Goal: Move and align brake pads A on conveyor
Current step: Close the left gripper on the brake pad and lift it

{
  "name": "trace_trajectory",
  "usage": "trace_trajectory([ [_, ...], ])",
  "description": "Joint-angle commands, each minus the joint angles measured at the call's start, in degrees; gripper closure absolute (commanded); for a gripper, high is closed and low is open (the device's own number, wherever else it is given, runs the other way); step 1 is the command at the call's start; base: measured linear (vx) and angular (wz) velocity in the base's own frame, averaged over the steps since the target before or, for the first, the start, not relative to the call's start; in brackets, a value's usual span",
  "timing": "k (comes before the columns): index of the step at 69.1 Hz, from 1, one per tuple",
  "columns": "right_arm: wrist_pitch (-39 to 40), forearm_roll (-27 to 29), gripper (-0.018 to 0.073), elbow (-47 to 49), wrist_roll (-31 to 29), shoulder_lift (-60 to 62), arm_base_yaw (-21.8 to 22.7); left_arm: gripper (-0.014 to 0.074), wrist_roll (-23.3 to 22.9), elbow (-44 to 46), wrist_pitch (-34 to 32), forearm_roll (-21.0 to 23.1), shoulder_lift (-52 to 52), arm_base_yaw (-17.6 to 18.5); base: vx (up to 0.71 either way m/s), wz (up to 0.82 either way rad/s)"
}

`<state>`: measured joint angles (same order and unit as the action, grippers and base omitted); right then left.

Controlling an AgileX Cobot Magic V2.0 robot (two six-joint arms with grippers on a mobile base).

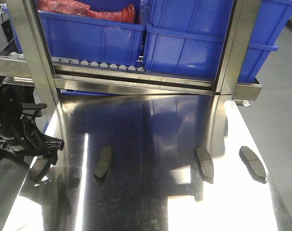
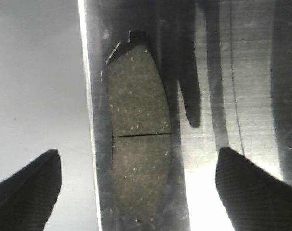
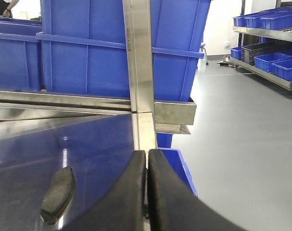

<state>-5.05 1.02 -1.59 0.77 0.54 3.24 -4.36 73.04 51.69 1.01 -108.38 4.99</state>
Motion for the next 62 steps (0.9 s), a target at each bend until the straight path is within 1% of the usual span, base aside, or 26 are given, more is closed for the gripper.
trace_trajectory([
  [1,4.05,-0.08,0.0560,-0.32,-0.18,0.59,0.29,0.0007,-0.55,1.56,-1.12,0.52,2.30,0.32,0.00,0.00],
  [53,4.05,-0.08,0.0560,-0.32,-0.18,0.59,0.29,0.0011,-0.33,1.56,-1.24,0.47,0.85,0.38,0.00,0.00],
  [62,4.05,-0.08,0.0560,-0.32,-0.18,0.59,0.29,0.0040,-0.33,1.56,-0.94,0.47,0.37,0.38,0.00,0.00],
])
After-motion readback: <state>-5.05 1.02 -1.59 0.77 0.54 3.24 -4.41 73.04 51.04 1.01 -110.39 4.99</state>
